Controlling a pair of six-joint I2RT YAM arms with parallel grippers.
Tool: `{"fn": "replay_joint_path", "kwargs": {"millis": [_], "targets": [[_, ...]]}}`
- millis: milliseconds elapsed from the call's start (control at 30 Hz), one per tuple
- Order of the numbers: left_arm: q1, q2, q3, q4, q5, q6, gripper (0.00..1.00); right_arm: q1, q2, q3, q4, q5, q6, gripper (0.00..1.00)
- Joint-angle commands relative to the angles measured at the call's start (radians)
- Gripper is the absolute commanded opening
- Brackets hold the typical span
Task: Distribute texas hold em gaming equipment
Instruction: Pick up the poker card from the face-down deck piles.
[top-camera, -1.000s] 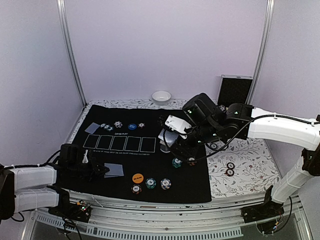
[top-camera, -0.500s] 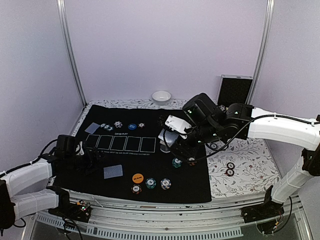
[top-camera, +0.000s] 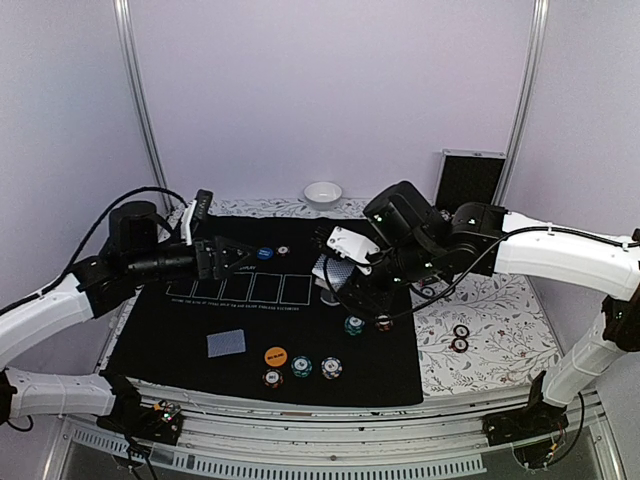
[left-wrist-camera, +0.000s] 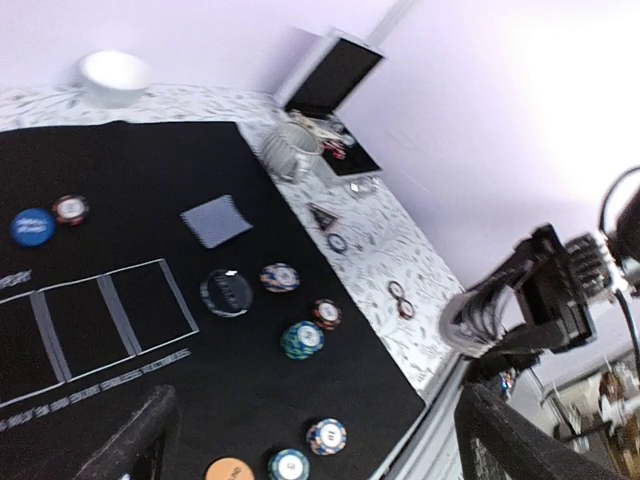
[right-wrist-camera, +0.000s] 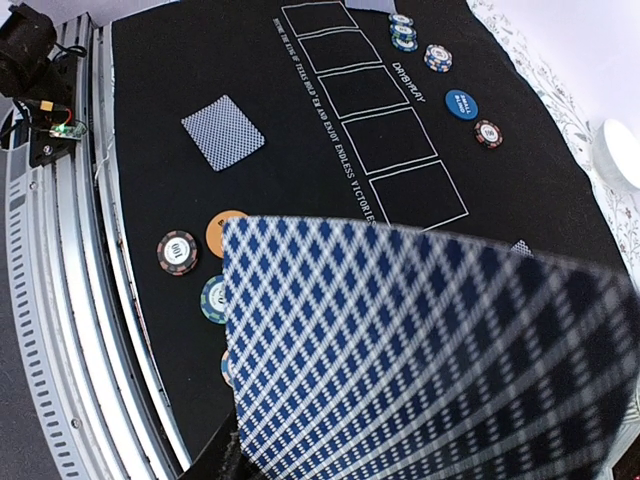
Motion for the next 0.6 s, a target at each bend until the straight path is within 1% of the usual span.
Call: {"fn": "replay_joint_path", "kwargs": {"millis": [0, 133, 300, 467, 533, 567], "targets": [[-0.11, 0.148, 0.078, 0.161, 0.18, 0.117, 0.98, 0.008, 0.019, 0.058, 0.021, -0.032, -0.016, 0.04], [-0.152, 0.267, 0.168, 0.226, 0.272, 0.116, 0.98, 0.014, 0.034, 0.078, 0.024, -0.04, -0.024, 0.04], [-0.192, 0.37, 0.242, 0.213, 0.285, 0.143, 0.84, 0.025, 0.055, 0.086, 0.024, -0.044, -0.028, 0.04], [-0.231, 0.425, 0.303, 0.165, 0.281, 0.199, 0.78, 0.027, 0.06, 0.087, 0.029, -0.044, -0.032, 0.04], [-0.24, 0.444, 0.319, 0.141, 0.274, 0.22, 0.74, 0.027, 0.06, 0.088, 0.032, -0.046, -0.033, 0.04], [-0.245, 0.45, 0.323, 0.137, 0.273, 0.225, 0.69, 0.027, 0.06, 0.088, 0.033, -0.046, -0.033, 0.04]]}}
